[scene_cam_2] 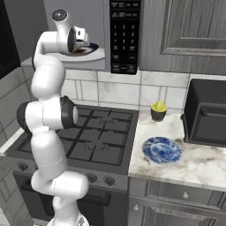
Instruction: Pick the onion from the counter and place it in the microwave.
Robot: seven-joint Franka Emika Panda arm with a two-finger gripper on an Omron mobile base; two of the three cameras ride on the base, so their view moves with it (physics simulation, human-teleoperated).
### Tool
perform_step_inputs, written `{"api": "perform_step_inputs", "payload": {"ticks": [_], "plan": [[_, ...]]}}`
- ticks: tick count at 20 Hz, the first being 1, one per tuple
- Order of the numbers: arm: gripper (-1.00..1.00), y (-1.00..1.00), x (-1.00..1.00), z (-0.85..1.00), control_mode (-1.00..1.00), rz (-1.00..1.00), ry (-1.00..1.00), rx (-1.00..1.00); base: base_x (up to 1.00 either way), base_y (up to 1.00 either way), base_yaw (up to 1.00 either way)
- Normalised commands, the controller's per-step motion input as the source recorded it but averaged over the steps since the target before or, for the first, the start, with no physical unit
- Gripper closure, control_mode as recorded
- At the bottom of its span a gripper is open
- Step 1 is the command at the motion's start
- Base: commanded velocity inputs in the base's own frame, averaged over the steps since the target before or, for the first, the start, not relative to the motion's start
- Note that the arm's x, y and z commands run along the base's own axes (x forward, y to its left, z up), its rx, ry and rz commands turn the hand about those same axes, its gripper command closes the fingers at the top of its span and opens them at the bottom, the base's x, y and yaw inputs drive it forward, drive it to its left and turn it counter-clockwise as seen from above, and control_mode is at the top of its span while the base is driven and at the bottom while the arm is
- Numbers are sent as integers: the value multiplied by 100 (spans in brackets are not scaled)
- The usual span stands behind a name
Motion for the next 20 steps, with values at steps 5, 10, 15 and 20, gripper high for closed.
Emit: {"api": "perform_step_inputs", "payload": {"ticks": [5, 10, 15, 20], "plan": [[-100, -30, -42, -1, -100, 0, -15, 3, 0, 0, 0], [-100, -16, -41, 0, -100, 0, -18, 4, 0, 0, 0], [-100, -25, -91, 0, -100, 0, -14, 7, 0, 0, 0], [-100, -24, -100, -5, -100, -1, -12, 5, 0, 0, 0]]}}
